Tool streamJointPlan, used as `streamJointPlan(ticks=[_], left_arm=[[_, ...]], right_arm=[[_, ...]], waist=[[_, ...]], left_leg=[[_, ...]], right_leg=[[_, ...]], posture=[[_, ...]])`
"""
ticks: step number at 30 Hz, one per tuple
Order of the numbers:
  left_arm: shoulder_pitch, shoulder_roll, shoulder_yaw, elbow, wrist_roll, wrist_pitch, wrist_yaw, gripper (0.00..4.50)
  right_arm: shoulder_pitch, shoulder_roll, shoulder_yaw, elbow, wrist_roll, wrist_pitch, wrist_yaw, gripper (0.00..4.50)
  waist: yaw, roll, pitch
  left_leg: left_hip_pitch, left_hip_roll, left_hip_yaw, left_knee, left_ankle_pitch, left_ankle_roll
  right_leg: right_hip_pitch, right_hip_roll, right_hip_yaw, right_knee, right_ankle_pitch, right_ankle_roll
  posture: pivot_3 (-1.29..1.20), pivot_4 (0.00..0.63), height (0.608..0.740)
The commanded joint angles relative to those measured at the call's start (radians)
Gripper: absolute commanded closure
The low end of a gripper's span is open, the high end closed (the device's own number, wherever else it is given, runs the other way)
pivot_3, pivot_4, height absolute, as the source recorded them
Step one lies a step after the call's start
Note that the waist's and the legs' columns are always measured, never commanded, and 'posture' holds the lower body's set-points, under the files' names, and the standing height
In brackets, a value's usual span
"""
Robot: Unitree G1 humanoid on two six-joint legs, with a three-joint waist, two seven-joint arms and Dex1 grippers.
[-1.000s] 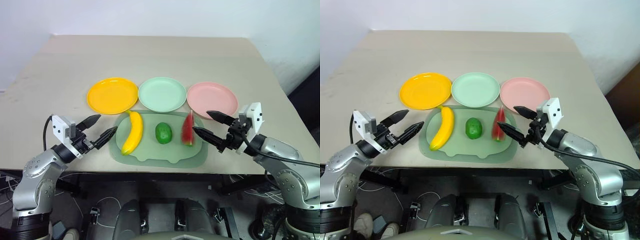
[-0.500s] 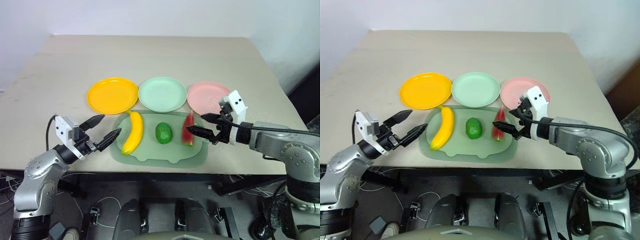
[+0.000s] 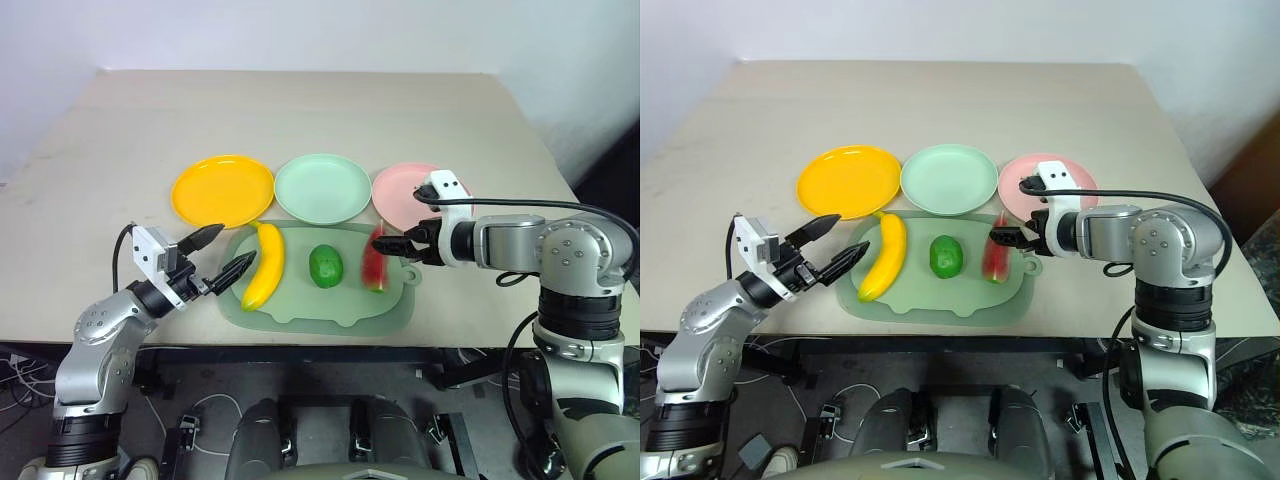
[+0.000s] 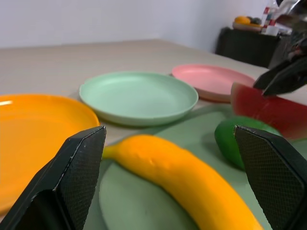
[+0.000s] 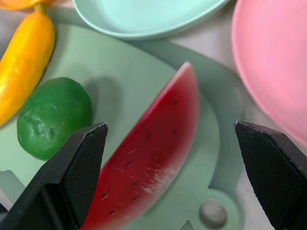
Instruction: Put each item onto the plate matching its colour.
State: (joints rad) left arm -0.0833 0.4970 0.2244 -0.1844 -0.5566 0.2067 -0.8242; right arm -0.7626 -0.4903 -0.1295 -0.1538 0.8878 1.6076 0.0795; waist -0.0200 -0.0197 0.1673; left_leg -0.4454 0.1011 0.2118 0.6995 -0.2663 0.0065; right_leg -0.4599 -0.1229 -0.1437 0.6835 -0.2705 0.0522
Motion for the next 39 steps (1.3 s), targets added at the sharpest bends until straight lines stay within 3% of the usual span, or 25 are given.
streamJointPlan(ticks=[1, 5, 11, 20, 23, 27, 28, 36, 39], left_arm=[[0.000, -0.006, -0.003, -0.015, 0.008, -0.028, -0.001, 0.02], [-0.006, -0.010, -0.006, -0.010, 0.012, -0.033, 0.001, 0.02], [-0.013, -0.015, -0.012, 0.011, 0.016, -0.047, 0.003, 0.02], [-0.036, -0.020, -0.017, 0.036, 0.025, -0.050, -0.006, 0.02], [-0.042, -0.019, -0.018, 0.042, 0.029, -0.050, -0.009, 0.00], [-0.057, -0.017, -0.021, 0.058, 0.037, -0.054, -0.012, 0.00], [-0.060, -0.016, -0.022, 0.061, 0.039, -0.055, -0.013, 0.00], [-0.080, -0.015, -0.021, 0.081, 0.044, -0.058, -0.020, 0.00], [-0.086, -0.015, -0.021, 0.081, 0.044, -0.055, -0.021, 0.00]], right_arm=[[-0.036, 0.006, 0.030, 0.025, 0.060, 0.007, -0.048, 0.00], [-0.046, 0.073, 0.005, 0.107, 0.132, 0.007, -0.170, 0.00], [-0.017, 0.069, 0.092, 0.100, 0.211, 0.007, -0.331, 0.00], [-0.004, -0.018, 0.204, 0.058, 0.236, 0.007, -0.374, 0.00], [-0.004, -0.033, 0.233, 0.037, 0.226, 0.007, -0.361, 0.59], [-0.014, -0.033, 0.252, 0.023, 0.194, 0.007, -0.344, 1.96], [-0.016, -0.031, 0.254, 0.021, 0.190, 0.007, -0.340, 2.13], [-0.093, -0.038, 0.134, -0.016, 0.129, -0.016, -0.250, 2.14], [-0.175, 0.006, 0.035, 0.086, 0.054, -0.093, -0.253, 2.14]], waist=[[0.000, 0.000, 0.000], [0.000, 0.000, 0.000], [0.001, 0.000, 0.000], [0.002, 0.000, 0.000], [0.003, 0.000, 0.000], [0.001, 0.000, 0.000], [0.000, 0.000, 0.000], [0.001, 0.000, 0.000], [0.001, 0.000, 0.000]], left_leg=[[0.000, 0.000, 0.000, 0.000, 0.000, 0.000], [0.000, 0.000, 0.000, 0.000, 0.000, 0.000], [-0.001, 0.000, 0.000, 0.000, 0.000, 0.000], [0.000, 0.000, 0.000, 0.000, 0.000, 0.000], [0.000, 0.000, 0.000, 0.000, 0.000, 0.000], [0.000, 0.000, 0.000, 0.000, 0.000, 0.000], [0.000, 0.000, 0.000, 0.000, 0.000, 0.000], [-0.001, 0.000, 0.000, 0.000, 0.000, 0.000], [-0.001, 0.000, 0.000, 0.000, 0.000, 0.000]], right_leg=[[0.000, 0.000, 0.000, 0.000, 0.000, 0.000], [0.000, 0.000, 0.000, 0.000, 0.000, 0.000], [0.000, 0.000, 0.000, 0.000, 0.000, 0.000], [0.000, 0.000, 0.000, 0.000, 0.000, 0.000], [0.000, 0.000, 0.000, 0.000, 0.000, 0.000], [0.000, 0.000, 0.000, 0.000, 0.000, 0.000], [0.000, 0.000, 0.000, 0.000, 0.000, 0.000], [-0.001, 0.000, 0.000, 0.000, 0.000, 0.000], [-0.001, 0.000, 0.000, 0.000, 0.000, 0.000]], posture=[[0.00, 0.150, 0.695], [0.00, 0.150, 0.695], [0.00, 0.150, 0.695], [0.00, 0.150, 0.695], [0.00, 0.150, 0.695], [0.00, 0.150, 0.695], [0.00, 0.150, 0.695], [0.00, 0.150, 0.695], [0.00, 0.150, 0.695]])
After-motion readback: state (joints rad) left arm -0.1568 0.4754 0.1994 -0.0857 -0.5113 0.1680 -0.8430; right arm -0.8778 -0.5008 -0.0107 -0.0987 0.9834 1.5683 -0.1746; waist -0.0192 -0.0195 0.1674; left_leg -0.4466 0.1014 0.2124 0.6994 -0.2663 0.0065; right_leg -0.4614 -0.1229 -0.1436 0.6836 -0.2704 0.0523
